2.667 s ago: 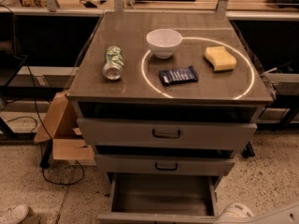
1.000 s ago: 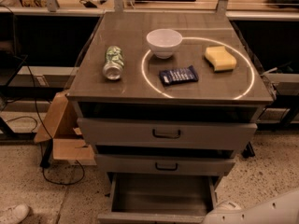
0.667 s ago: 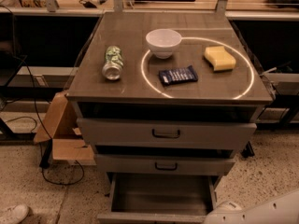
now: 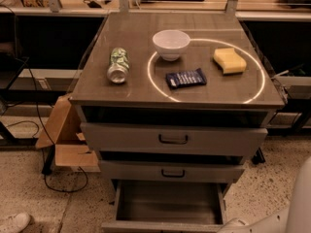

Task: Close bottom drawer

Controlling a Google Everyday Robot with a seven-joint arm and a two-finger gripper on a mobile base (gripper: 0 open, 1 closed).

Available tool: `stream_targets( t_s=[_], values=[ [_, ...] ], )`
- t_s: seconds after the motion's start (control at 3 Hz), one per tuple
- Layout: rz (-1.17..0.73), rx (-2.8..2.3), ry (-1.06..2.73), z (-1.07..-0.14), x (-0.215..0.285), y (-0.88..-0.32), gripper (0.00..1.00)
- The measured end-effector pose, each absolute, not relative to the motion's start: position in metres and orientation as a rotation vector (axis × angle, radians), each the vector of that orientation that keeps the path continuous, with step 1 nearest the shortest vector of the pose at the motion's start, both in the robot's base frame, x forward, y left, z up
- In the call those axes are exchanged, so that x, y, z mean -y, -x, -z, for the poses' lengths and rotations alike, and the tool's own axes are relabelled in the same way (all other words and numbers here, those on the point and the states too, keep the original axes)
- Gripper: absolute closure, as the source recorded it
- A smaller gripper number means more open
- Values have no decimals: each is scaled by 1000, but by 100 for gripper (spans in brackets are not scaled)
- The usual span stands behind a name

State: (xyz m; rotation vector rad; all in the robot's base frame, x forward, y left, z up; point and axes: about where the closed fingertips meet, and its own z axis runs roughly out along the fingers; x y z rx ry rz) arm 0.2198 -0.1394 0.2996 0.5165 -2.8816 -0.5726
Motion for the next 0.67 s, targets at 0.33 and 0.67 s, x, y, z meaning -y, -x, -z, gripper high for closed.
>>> stream_targets(
  t_s=[0.33,0.67],
  values=[
    [682,2887,-384,-273,121,-221,100],
    [803,2897,-263,-255,107,-230,100]
  ],
)
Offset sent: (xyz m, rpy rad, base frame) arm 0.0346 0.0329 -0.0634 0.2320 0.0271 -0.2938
